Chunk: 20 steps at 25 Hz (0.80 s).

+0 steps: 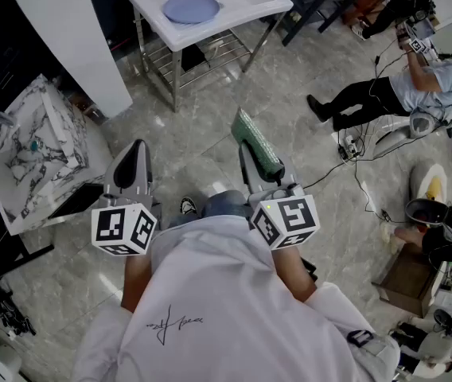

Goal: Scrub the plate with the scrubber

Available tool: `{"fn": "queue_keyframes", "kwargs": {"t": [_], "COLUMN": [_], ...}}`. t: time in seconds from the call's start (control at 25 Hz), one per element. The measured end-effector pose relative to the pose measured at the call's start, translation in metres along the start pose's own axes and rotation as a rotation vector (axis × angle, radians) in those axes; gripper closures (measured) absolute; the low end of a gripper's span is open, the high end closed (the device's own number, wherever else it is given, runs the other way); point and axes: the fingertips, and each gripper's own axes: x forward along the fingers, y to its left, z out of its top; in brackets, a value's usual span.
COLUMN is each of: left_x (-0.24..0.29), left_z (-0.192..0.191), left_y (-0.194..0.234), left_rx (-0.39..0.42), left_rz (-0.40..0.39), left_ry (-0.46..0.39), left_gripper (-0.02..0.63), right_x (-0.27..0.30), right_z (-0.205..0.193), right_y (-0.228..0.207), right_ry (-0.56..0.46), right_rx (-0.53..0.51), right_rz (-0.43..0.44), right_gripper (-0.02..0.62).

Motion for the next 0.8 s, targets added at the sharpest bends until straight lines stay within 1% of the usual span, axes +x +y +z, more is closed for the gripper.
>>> {"fn": "queue_keyframes", "kwargs": {"t": [0.24, 0.4, 0.52, 0.8], "left_x": [0.014, 0.029, 0.046, 0.099], "left_z": [0.004, -0.002, -0.008, -0.012], "left_y": [-0.014, -0.023, -0.027, -0.034], "left_rx": [0.016, 0.022, 0.026, 0.046], "left_rz": [-0.019, -0.035, -0.038, -0.056], "left_ry": [0.005, 0.031, 0.061, 0.12], "left_gripper": [0.552, 0.552, 0.552, 0.552], "right_x": [-0.002, 0.0, 0.016, 0.071], "right_z": [-0.006, -0.009, -0.015, -0.016], "right_y": [-0.01, -0.008, -0.017, -0.06], "right_ry": [0.006, 0.005, 0.016, 0.051], "right_rx": [0.042, 0.071, 0.095, 0.136], "right_rz": [-0.001, 0.043, 0.053, 0.055], "right_gripper": [0.535, 0.537, 0.545, 0.545]}}
